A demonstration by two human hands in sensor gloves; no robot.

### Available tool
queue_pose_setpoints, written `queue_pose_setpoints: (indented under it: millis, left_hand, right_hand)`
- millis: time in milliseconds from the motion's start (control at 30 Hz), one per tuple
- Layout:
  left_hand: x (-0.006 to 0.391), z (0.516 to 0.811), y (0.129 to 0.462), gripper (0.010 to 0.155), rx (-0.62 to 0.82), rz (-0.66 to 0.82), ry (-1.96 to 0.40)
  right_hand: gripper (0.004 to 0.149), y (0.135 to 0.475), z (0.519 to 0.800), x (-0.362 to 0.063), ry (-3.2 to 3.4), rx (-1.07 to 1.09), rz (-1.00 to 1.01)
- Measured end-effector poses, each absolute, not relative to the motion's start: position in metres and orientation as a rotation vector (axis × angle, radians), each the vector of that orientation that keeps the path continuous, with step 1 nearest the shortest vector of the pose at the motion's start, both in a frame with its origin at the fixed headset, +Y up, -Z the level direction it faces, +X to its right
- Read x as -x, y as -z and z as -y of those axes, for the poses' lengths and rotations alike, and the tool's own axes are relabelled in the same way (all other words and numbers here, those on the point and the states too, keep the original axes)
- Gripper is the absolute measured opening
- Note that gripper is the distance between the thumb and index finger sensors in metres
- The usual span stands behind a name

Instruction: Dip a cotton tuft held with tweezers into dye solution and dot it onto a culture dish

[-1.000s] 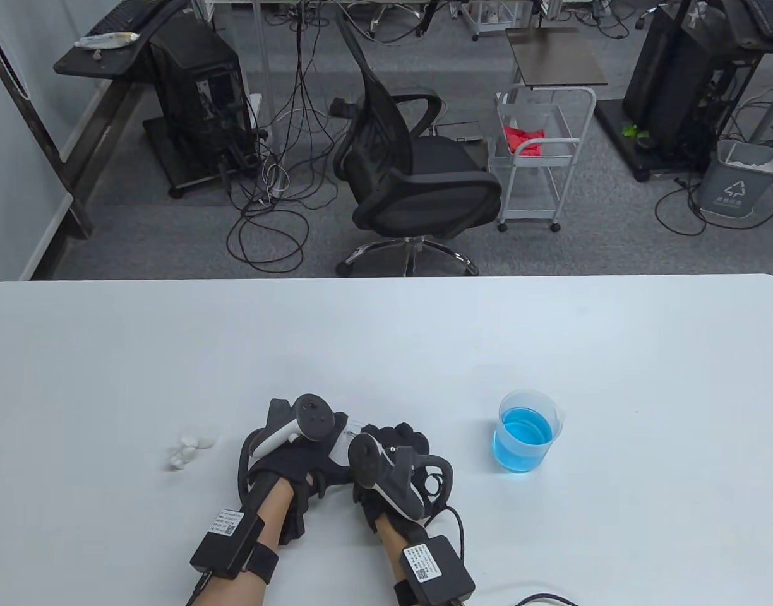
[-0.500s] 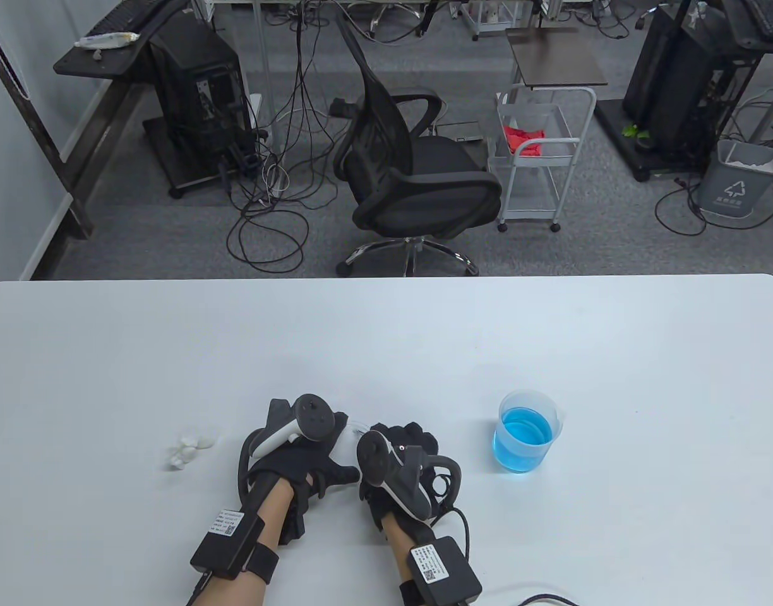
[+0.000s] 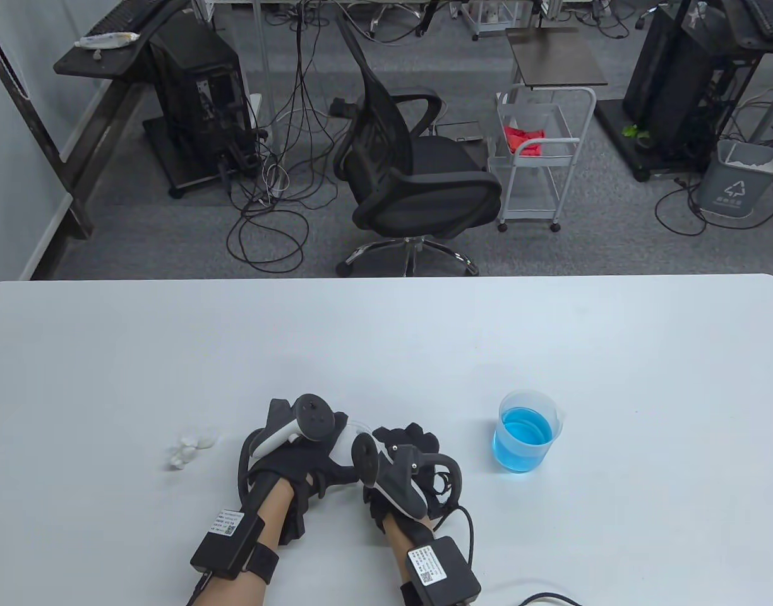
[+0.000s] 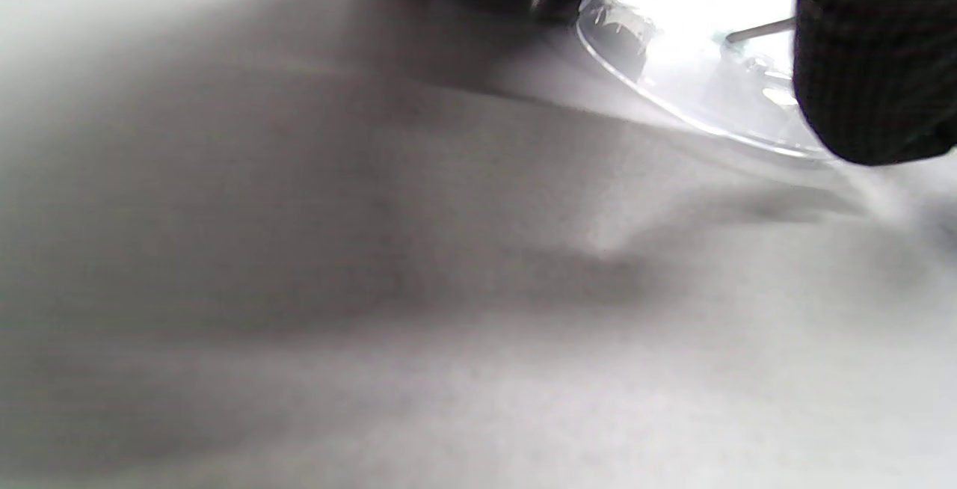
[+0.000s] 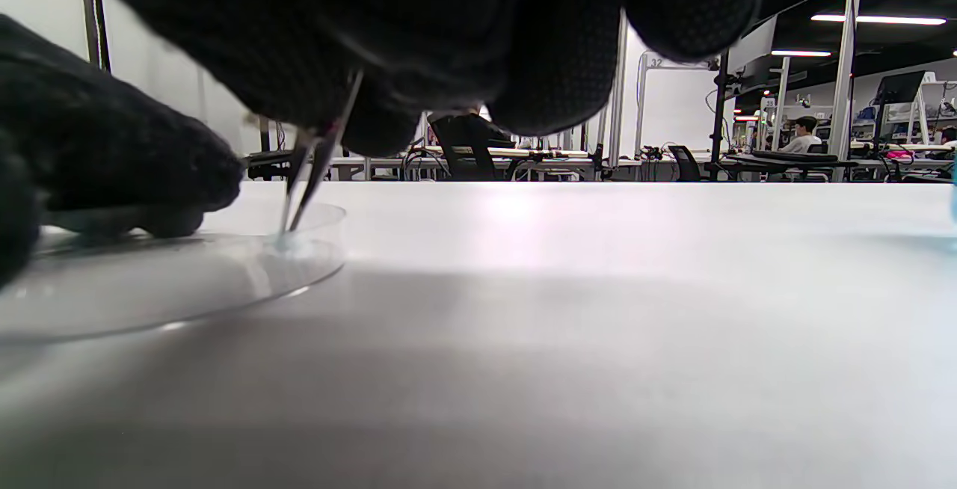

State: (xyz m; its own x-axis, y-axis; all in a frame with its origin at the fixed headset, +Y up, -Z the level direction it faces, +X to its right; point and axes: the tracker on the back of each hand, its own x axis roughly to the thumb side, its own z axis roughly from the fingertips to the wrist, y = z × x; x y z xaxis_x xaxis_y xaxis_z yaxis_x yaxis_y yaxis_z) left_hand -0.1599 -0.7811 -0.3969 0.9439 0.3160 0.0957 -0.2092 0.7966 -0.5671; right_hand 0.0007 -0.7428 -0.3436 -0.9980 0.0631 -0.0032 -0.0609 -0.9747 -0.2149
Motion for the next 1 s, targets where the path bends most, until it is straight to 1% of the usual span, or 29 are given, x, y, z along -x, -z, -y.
queue_pose_setpoints:
  millis: [100, 200, 500, 667, 800, 1000]
  left_hand:
    - [0.1599, 0.7811, 0.3969, 0.099, 0.585, 0.19, -0.284]
    - [0.1599, 0.7811, 0.3969, 0.099, 0.585, 0.19, -0.284]
    - [0.1599, 0.7811, 0.3969, 0.099, 0.585, 0.19, -0.285]
    - [0.1598, 0.7811, 0.397, 0.099, 0.585, 0.19, -0.285]
    - [0.1599, 0.7812, 0.397, 0.099, 0.585, 0.19, -0.285]
    - [0.1599, 0.7812, 0.3972, 0.099, 0.585, 0.19, -0.284]
  right_hand:
    - [0.033, 0.3455, 0.7438, -0.0022, -3.052, 0.031, 0.262]
    - [0.034, 0.346, 0.7443, -0.0031, -3.049, 0.033, 0.257]
    - [0.031, 0.342, 0.7425, -0.0071, -3.008, 0.016, 0.377]
    - [0.031, 0.3416, 0.7429, -0.0076, -3.013, 0.013, 0.386]
    - [0.031, 0.3397, 0.7401, -0.0056, -3.007, -0.009, 0.429]
    - [0.031, 0.3391, 0.7426, -0.004, -3.038, -0.013, 0.397]
